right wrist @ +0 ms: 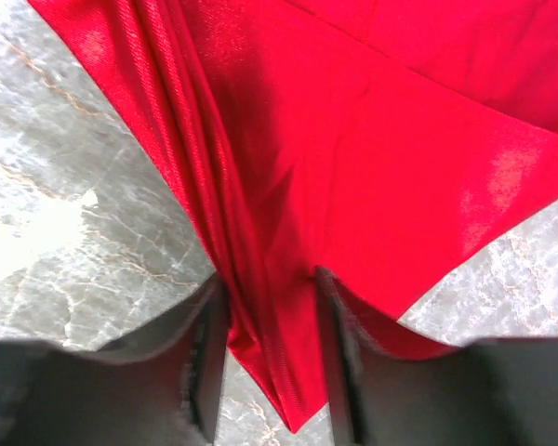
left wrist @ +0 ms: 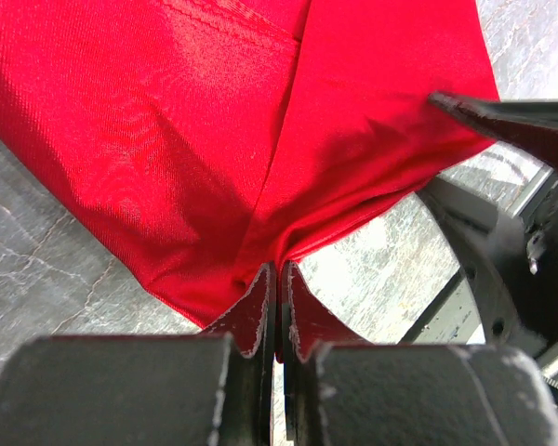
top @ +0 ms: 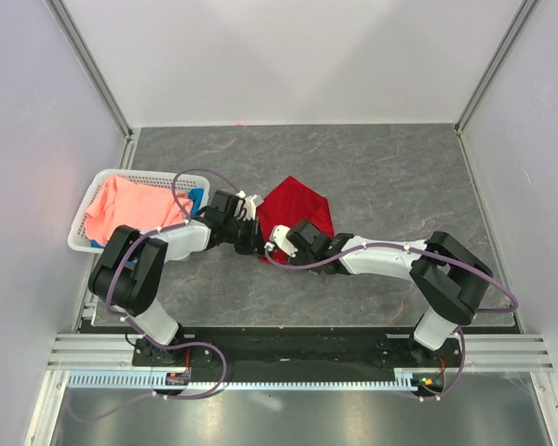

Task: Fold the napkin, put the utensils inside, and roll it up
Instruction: Roll the napkin with the utensil

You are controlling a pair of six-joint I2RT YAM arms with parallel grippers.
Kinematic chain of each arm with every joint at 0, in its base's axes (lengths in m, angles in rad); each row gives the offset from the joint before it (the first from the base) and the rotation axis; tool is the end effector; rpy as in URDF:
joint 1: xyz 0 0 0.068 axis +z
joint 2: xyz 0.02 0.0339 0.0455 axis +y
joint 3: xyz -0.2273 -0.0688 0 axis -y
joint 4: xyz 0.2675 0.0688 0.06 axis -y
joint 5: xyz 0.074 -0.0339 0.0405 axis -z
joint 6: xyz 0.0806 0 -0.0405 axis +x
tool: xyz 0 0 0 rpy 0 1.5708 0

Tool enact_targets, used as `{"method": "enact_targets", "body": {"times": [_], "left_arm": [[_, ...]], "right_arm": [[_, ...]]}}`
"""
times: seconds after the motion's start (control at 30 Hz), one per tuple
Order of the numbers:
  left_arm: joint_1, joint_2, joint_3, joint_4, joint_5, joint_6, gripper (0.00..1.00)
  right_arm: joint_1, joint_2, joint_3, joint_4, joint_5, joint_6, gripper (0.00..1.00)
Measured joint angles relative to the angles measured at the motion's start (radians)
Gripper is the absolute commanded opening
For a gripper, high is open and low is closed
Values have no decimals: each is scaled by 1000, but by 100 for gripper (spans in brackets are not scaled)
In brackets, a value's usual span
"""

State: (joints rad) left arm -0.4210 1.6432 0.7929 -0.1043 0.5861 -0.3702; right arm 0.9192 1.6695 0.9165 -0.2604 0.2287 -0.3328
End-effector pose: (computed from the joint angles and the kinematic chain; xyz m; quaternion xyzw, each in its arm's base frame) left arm 0.2917 -0.1795 0.0636 0.1107 0.9098 -0.3659 0.1618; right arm 0.2324 0.2746 0.0711 -0.5342 0.7924 -0.0260 0.2933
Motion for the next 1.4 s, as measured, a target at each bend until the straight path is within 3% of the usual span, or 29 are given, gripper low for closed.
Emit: {"method": "enact_targets", "body": {"times": [0.1,0.4,0.47,0.5,0.57,0.6,0.87,0.9,1.4], "left_arm": [[0,0,3,0,2,0,2],[1,0,16,-4,20,0,2],[1,0,21,-3,25,0,5],[1,0,25,-4,26,0,12],[1,0,35,-5,26,0,21],[1,0,41,-6,26,-2,30],[3,-46,55,-13,-29,-5,53],[9,-61,50,-16,-40,-6,60],[9,-286,-103,-13,-171,-22,69]], "right_arm": [[2,2,0,6,13,-10,29],[8,3,5,-24,-31,-31,4],[8,14,29,-71,-51,-31,2],[8,24,46,-97,-63,-30,0],[8,42,84,-151,-88,-26,0],[8,49,99,-172,-100,-22,0],[-3,111,242,-365,-261,36,0],[-8,114,253,-383,-279,42,0],[-117,189,295,-470,-564,51,0]]}}
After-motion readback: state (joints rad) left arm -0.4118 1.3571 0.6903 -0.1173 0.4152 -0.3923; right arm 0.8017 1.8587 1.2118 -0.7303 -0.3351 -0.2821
